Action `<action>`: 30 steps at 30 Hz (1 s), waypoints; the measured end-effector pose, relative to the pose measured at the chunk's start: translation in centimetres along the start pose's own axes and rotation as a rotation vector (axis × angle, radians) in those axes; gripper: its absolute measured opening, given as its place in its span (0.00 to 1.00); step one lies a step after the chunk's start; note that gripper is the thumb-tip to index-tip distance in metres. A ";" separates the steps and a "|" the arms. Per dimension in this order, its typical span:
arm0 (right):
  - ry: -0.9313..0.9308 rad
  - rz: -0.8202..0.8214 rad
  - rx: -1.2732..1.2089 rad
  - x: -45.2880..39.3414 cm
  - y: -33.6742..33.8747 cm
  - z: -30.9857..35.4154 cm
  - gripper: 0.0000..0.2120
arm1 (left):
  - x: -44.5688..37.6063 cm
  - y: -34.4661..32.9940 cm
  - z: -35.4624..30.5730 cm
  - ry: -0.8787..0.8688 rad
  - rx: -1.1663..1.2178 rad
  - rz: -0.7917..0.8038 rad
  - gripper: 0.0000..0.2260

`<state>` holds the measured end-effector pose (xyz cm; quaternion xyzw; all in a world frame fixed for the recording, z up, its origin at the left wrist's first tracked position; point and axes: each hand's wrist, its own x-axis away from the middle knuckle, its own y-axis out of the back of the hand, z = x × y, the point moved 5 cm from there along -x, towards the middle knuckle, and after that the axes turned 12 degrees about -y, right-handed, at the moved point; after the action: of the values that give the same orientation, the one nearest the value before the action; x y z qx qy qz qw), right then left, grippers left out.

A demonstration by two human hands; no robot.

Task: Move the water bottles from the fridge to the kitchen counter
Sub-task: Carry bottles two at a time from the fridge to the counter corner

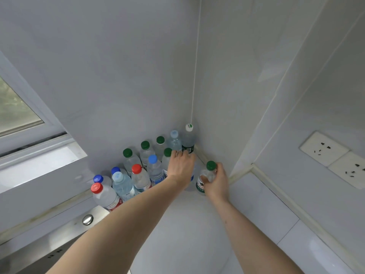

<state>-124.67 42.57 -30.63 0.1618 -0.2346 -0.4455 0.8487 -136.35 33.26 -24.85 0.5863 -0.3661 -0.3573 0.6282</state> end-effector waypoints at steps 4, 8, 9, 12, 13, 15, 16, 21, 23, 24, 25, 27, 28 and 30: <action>-0.004 -0.003 0.014 -1.9 -0.5 0.6 0.22 | -1.4 0.2 0.6 0.000 -0.049 -0.013 0.26; 0.011 -0.008 0.009 -3.6 -1.0 1.3 0.21 | -2.3 0.5 1.0 0.007 -0.074 -0.003 0.23; 0.012 -0.008 0.003 -4.1 -1.3 1.5 0.21 | -2.4 0.6 1.2 0.010 -0.080 0.004 0.22; 0.009 0.017 -0.040 -5.1 -2.1 2.4 0.19 | -2.8 1.0 1.5 0.029 -0.094 0.026 0.22; 0.017 0.021 -0.045 -5.5 -2.3 2.7 0.19 | -2.9 1.1 1.6 0.034 -0.099 0.033 0.22; 0.040 0.029 -0.024 -6.2 -2.8 3.3 0.18 | -3.2 1.2 1.7 0.039 -0.110 0.047 0.23; 0.048 0.035 -0.017 -6.5 -3.0 3.6 0.18 | -3.3 1.2 1.8 0.037 -0.118 0.049 0.23; 0.058 0.062 0.010 -8.1 -3.9 4.5 0.22 | -4.3 1.3 2.2 0.025 -0.155 0.062 0.20; 0.069 0.061 0.007 -8.5 -4.1 4.7 0.23 | -4.6 1.3 2.6 0.022 -0.176 0.072 0.18; 0.074 0.057 0.011 -8.7 -4.1 4.8 0.23 | -4.8 1.3 2.7 0.018 -0.192 0.079 0.17; 0.078 0.053 0.015 -9.0 -4.2 4.9 0.23 | -5.0 1.3 2.8 0.008 -0.212 0.097 0.17; 0.083 0.060 0.020 -9.3 -4.4 4.9 0.23 | -5.2 1.3 2.9 -0.016 -0.250 0.133 0.15; 0.091 0.067 0.026 -9.3 -4.5 5.0 0.24 | -5.5 1.3 3.0 -0.022 -0.266 0.127 0.14; 0.104 0.073 0.017 -9.5 -4.5 5.3 0.24 | -5.8 1.4 3.2 -0.034 -0.284 0.124 0.13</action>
<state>-135.30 47.64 -30.83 0.1833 -0.1996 -0.4032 0.8741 -141.89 36.88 -23.59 0.4618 -0.3582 -0.3756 0.7193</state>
